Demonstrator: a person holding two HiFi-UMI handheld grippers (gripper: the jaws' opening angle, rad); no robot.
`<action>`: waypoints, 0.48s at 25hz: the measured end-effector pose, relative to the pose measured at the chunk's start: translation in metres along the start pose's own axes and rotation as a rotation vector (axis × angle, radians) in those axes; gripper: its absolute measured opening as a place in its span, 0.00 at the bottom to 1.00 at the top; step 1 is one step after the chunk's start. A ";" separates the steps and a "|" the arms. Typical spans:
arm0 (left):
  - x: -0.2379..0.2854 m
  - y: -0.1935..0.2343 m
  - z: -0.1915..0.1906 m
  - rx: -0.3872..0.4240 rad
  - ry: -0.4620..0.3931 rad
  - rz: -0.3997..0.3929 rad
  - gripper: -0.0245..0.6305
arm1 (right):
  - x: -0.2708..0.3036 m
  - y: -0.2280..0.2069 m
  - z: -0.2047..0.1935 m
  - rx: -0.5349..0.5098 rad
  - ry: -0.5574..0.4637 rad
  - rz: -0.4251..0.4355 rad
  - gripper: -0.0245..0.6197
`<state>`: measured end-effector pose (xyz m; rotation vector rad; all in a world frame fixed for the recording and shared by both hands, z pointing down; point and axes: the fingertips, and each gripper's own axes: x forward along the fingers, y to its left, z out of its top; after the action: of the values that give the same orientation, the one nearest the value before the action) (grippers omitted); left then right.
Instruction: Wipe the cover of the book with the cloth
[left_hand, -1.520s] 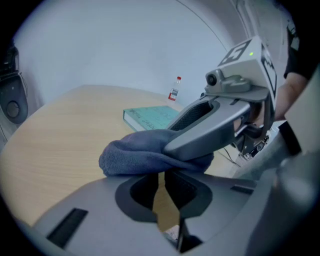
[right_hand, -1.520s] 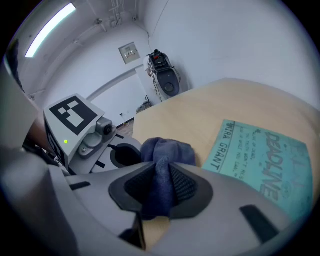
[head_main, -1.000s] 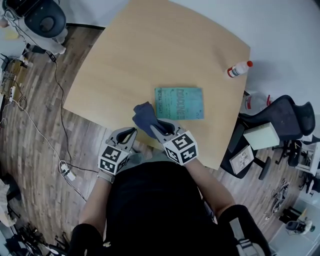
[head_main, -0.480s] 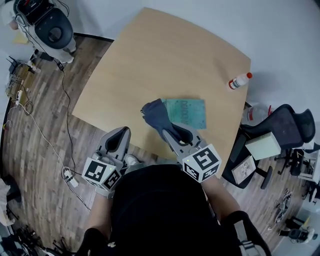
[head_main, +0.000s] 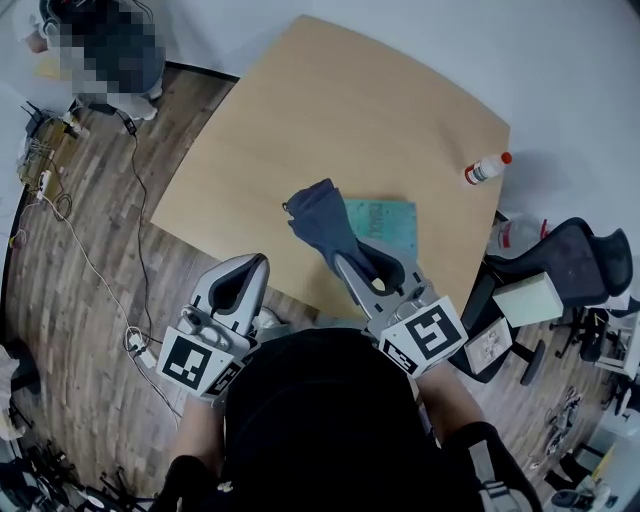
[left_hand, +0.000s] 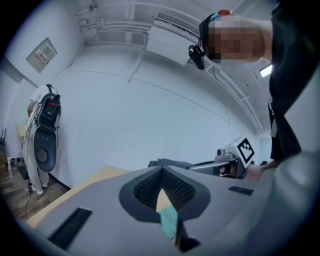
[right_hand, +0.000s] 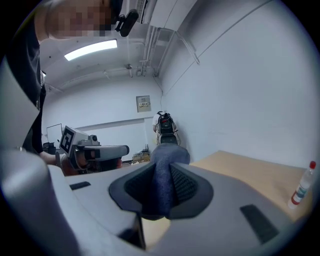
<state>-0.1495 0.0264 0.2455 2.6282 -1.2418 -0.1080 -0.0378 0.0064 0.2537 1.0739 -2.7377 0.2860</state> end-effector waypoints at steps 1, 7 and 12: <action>0.000 -0.001 0.003 -0.002 -0.007 -0.004 0.07 | 0.001 0.001 0.001 -0.003 -0.001 0.001 0.19; -0.005 0.007 -0.004 -0.041 0.034 -0.002 0.07 | 0.002 0.002 0.003 -0.004 -0.017 -0.005 0.19; 0.000 -0.002 0.004 0.002 0.014 -0.011 0.07 | 0.001 0.001 0.001 -0.007 -0.014 -0.005 0.19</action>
<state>-0.1486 0.0270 0.2410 2.6333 -1.2244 -0.0901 -0.0391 0.0065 0.2528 1.0853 -2.7454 0.2688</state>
